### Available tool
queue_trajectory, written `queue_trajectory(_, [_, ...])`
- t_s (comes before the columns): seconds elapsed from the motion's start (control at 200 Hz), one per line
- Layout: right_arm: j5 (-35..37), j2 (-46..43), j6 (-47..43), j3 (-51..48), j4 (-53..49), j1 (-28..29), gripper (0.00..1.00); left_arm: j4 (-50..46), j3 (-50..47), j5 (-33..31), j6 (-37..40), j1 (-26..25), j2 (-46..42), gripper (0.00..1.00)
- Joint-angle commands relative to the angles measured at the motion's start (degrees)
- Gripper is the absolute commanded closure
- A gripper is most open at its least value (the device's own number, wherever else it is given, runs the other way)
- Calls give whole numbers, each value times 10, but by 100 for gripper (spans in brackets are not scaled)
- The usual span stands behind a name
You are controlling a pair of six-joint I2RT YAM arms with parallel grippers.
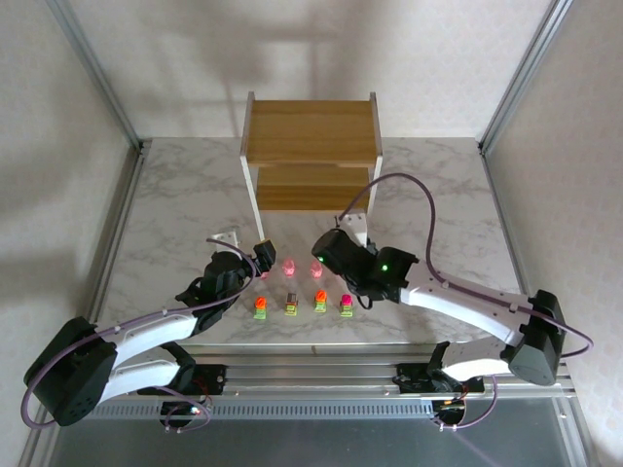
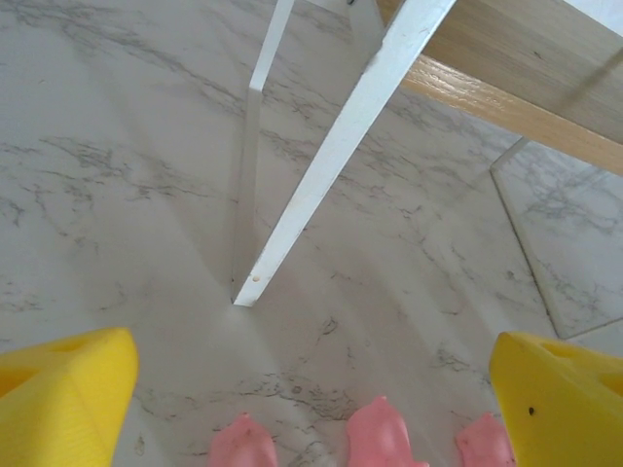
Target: Place and organize the plastic toys onto the shelf
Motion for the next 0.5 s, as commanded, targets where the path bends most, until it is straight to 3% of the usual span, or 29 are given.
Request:
queue_trajectory(0.0, [12,28,-29,39,9,-20,75,19,0,18,8,4,6,7])
queue_trajectory(0.496, [-19,110,-52,97,57,-110,76,26,5,38,6,4,25,8])
